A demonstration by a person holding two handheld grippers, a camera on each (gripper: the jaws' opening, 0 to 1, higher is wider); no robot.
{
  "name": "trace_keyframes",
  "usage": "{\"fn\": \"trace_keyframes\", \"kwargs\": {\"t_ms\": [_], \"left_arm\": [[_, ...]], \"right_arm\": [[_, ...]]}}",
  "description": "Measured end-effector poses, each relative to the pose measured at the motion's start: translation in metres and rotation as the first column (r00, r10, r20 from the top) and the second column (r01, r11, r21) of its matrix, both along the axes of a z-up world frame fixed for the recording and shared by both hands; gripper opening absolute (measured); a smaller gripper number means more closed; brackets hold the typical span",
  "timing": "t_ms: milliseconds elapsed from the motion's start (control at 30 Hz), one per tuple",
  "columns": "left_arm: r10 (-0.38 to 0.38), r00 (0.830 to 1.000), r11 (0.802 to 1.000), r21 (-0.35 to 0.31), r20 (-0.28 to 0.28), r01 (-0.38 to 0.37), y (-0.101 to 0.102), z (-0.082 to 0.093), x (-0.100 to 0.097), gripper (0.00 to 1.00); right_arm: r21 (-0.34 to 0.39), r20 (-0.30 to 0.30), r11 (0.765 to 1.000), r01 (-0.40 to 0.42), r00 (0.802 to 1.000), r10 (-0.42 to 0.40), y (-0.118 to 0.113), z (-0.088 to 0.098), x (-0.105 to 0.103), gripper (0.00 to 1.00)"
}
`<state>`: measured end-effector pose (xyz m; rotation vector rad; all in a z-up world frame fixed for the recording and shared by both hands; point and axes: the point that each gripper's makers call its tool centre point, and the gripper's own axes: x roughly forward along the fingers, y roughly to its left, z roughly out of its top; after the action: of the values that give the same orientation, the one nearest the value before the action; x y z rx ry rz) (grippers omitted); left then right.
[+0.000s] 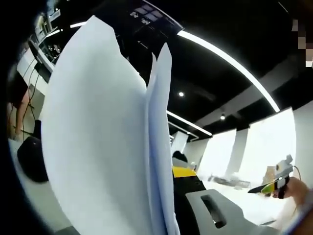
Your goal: Organize the stack of printing papers by aligning and flattening the scattered papers on the table
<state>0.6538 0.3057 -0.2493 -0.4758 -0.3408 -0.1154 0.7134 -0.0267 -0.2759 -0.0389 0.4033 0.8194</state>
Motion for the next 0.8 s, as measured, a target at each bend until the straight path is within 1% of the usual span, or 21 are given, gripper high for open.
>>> {"fn": "trace_keyframes", "kwargs": {"t_ms": [300, 433, 567, 633, 700, 800], "left_arm": [[-0.004, 1.000, 1.000, -0.001, 0.004, 0.004, 0.001, 0.000, 0.000, 0.07], [-0.004, 1.000, 1.000, -0.021, 0.007, 0.005, 0.003, 0.000, -0.001, 0.07], [0.003, 1.000, 1.000, 0.004, 0.006, -0.003, 0.000, 0.001, -0.001, 0.07], [0.002, 1.000, 1.000, -0.002, 0.011, -0.002, 0.001, 0.001, -0.002, 0.07], [0.002, 1.000, 1.000, -0.004, 0.012, -0.002, 0.001, 0.002, -0.002, 0.07], [0.002, 1.000, 1.000, 0.002, 0.012, -0.002, 0.000, 0.002, -0.002, 0.07]], "right_arm": [[-0.005, -0.004, 0.999, 0.039, 0.999, -0.039, -0.009, -0.002, 0.000, 0.90], [-0.012, -0.007, 0.998, 0.058, 0.998, -0.058, -0.015, -0.004, 0.002, 0.90], [-0.011, -0.014, 0.997, 0.073, 0.997, -0.073, -0.017, -0.007, 0.002, 0.90], [-0.014, -0.017, 0.997, 0.076, 0.997, -0.076, -0.018, -0.009, 0.002, 0.90], [-0.012, -0.037, 0.997, 0.074, 0.997, -0.075, -0.018, -0.012, 0.001, 0.90], [-0.014, -0.038, 0.997, 0.081, 0.996, -0.081, -0.020, -0.014, -0.002, 0.90]]}}
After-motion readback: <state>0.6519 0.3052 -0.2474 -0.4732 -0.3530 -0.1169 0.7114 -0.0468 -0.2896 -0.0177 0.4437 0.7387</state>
